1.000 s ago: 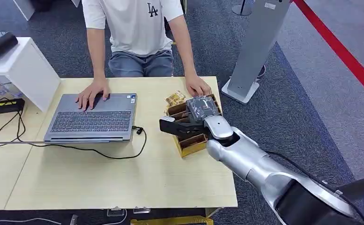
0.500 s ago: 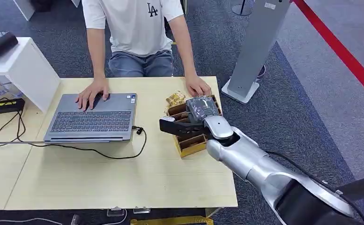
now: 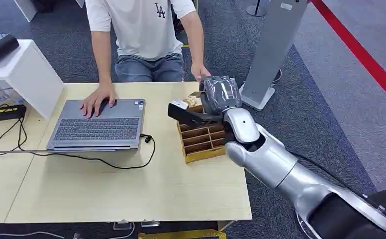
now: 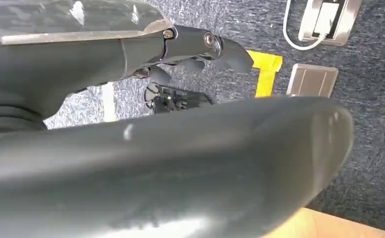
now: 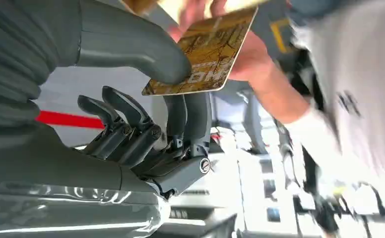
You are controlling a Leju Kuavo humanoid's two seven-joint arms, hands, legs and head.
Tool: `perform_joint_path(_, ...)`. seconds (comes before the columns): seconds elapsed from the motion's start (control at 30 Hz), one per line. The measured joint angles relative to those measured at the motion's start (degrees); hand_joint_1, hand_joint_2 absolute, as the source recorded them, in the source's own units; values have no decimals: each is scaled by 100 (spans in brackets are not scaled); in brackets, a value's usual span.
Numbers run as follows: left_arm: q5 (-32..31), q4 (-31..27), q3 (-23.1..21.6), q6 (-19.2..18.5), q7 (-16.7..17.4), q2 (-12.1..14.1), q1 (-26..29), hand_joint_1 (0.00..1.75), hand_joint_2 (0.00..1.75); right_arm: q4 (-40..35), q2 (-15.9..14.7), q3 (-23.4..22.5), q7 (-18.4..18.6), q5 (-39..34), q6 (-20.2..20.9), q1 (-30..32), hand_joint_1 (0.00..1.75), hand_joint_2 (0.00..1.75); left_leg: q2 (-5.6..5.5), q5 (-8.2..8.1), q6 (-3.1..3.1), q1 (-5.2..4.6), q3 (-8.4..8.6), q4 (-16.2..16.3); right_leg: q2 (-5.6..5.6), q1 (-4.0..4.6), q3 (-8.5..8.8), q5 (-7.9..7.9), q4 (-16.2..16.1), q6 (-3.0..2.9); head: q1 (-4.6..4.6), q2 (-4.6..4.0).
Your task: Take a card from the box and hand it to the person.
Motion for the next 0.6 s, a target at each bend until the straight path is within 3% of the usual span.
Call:
perform_joint_path(0.2, -2, 0, 0, 46, 0, -2, 13, 0, 0, -1000, -269, -332, -245, 457, -575, 494, 175, 175, 0, -1, 0, 0, 1, -1, 2, 0, 1, 0, -1, 0, -4, -2)
perform_joint_path(0.4, -7, 0, 0, 15, 20, -4, -22, 0, 0, -1127, -325, -548, -736, 631, -959, 948, 175, 175, -1, 0, 0, 0, -1, -1, 2, 0, 2, 0, -1, 0, -9, -2)
perform_joint_path(0.43, -7, -2, 0, -7, 20, -4, -25, 0, 0, -1114, -325, -577, -785, 655, -981, 1005, 131, 175, -1, 0, 0, 0, -1, 0, 1, 0, 1, 0, 0, 0, -11, 0)
perform_joint_path(0.47, -7, -2, 0, -20, 20, -4, -26, 0, 0, -1094, -328, -610, -826, 664, -1012, 1053, 126, 175, -1, 0, 0, 0, -2, -1, 1, 0, 1, 0, 0, 0, -9, 0)
perform_joint_path(0.5, -11, -2, 0, -42, 20, -4, -26, 0, 0, -1076, -332, -627, -861, 668, -1045, 1093, 63, 175, -1, 0, 0, 0, -3, -1, 0, 0, 1, 0, 0, 0, -9, -2)
perform_joint_path(0.53, -33, -2, 0, -72, 20, -7, -26, 0, 0, -1057, -336, -658, -916, 675, -1095, 1135, 12, 175, -1, 0, 0, 0, -5, 0, 0, 0, 0, 0, 0, 0, -9, 0)
perform_joint_path(0.57, -66, -2, 0, -88, 33, -7, -27, 0, 0, -1035, -339, -693, -988, 677, -1172, 1181, 0, 175, -1, -1, 0, 0, -5, 0, 0, 0, -1, 0, 0, 0, -7, 0)
perform_joint_path(0.6, -81, -2, -2, -114, 39, -9, -28, 0, 0, -1015, -339, -730, -1095, 682, -1292, 1228, 0, 175, -1, -1, 0, 0, -6, -1, 0, 0, -2, 0, 0, 0, -7, -2)
